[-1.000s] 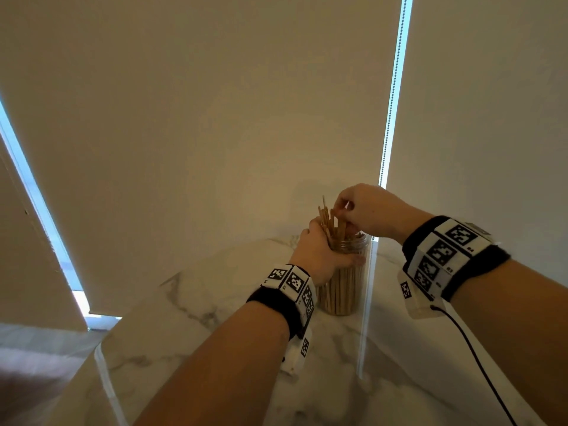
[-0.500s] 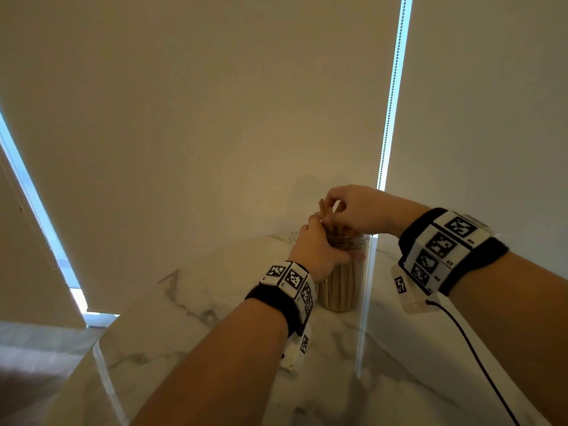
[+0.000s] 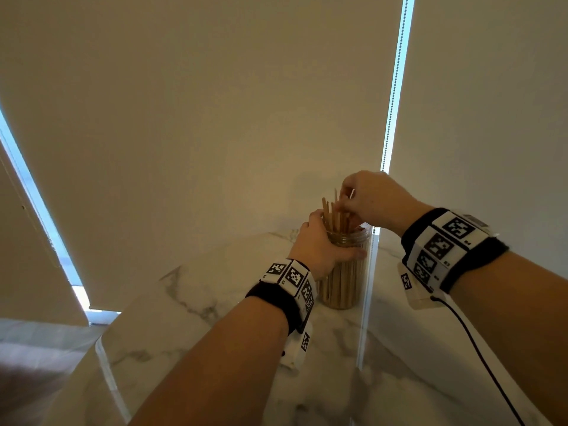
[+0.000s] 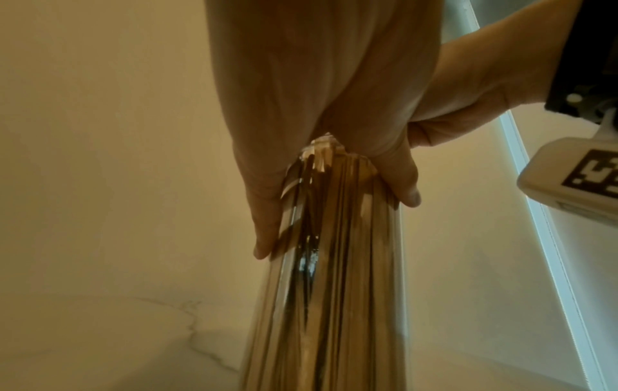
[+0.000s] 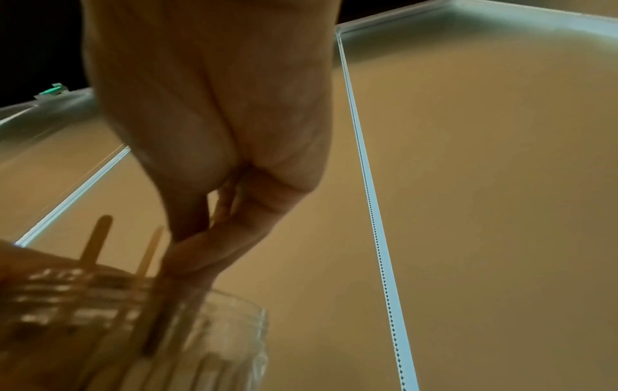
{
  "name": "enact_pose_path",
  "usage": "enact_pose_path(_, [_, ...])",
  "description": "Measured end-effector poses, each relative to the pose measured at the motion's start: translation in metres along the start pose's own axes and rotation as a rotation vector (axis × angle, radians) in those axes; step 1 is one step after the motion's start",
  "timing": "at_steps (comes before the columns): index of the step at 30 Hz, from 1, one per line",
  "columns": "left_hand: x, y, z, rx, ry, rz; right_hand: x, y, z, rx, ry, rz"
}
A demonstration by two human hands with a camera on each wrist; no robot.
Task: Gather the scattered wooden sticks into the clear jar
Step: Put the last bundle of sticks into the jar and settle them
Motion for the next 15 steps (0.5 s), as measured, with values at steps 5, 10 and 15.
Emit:
enact_pose_path(5, [-0.003, -0.005, 0.0, 0.02, 0.0, 0.006, 0.003, 0.005, 0.03, -0.328, 0.122, 0.002])
enact_pose_path(10, [-0.008, -0.01, 0.001, 0.021, -0.003, -0.004, -0.006, 0.0, 0.016, -0.202, -0.11, 0.015])
enact_pose_path(15, [-0.021, -0.015, 0.004, 0.003, 0.045, -0.019, -0.015, 0.001, 0.032, -0.199, -0.078, -0.114])
Point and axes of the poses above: each hand's wrist, its own y-axis away from the middle knuckle, its own z-axis out of the palm, x = y × z, the point moved 6 cm from there along -y, towards the middle knuckle, and after that the axes turned 7 degrees about -z, right-handed, at the moved point
